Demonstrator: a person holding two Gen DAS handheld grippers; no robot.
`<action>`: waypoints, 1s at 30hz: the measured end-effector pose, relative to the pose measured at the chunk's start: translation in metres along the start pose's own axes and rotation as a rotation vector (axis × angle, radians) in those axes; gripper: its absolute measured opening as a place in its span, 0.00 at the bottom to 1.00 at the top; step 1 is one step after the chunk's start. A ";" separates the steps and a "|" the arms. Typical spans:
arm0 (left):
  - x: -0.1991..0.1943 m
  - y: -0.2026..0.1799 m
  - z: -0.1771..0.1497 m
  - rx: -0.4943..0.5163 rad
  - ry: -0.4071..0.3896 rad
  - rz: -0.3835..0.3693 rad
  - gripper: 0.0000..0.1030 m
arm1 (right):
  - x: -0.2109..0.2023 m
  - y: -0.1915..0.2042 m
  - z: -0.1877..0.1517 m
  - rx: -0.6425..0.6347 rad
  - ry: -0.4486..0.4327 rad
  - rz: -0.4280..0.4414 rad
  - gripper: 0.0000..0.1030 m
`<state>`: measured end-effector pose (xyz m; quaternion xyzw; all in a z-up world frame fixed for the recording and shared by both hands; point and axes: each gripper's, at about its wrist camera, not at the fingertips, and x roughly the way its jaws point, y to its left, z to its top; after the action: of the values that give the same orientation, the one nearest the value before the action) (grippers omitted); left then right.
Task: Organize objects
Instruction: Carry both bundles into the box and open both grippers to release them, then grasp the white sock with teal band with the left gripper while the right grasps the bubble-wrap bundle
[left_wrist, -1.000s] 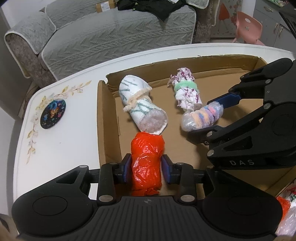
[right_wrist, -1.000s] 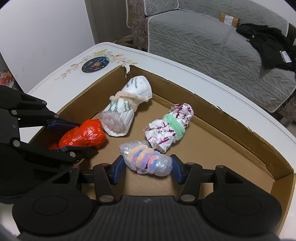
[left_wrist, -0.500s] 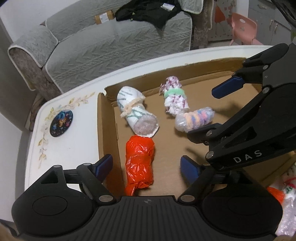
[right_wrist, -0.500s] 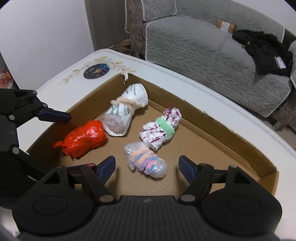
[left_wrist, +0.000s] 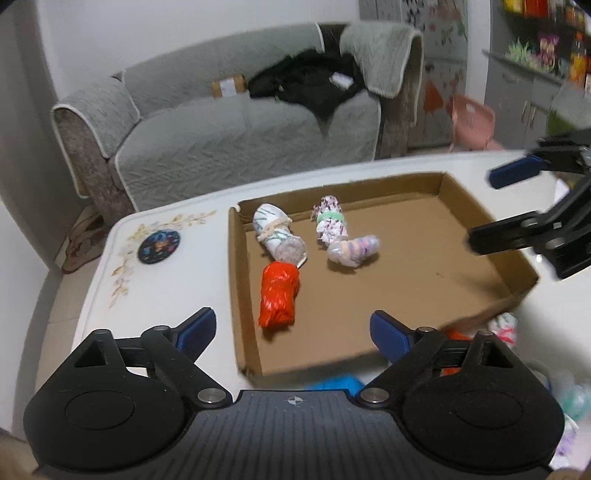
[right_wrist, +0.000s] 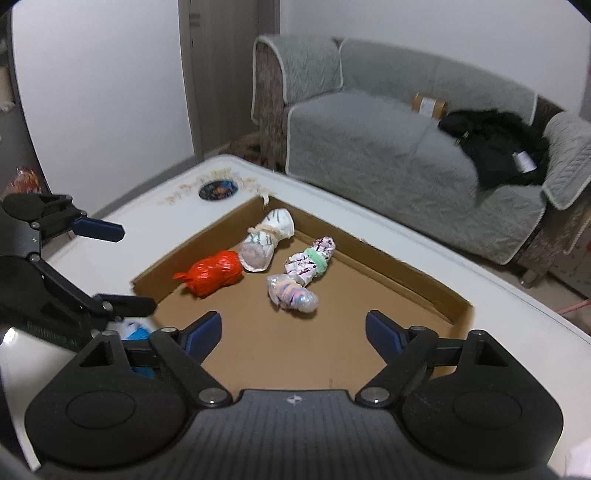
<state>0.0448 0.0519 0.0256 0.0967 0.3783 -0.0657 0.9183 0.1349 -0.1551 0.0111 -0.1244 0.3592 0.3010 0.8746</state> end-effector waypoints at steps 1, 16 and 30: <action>-0.009 0.000 -0.005 -0.009 -0.014 -0.002 0.92 | -0.012 0.001 -0.006 0.005 -0.017 -0.008 0.84; -0.083 -0.029 -0.143 -0.057 -0.062 0.011 0.98 | -0.083 0.024 -0.167 0.107 -0.096 -0.082 0.90; -0.043 -0.052 -0.179 -0.006 0.010 0.018 0.96 | -0.063 0.032 -0.205 0.043 -0.082 -0.060 0.68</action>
<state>-0.1176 0.0439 -0.0749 0.0979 0.3824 -0.0558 0.9171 -0.0332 -0.2459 -0.0905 -0.1040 0.3254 0.2717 0.8997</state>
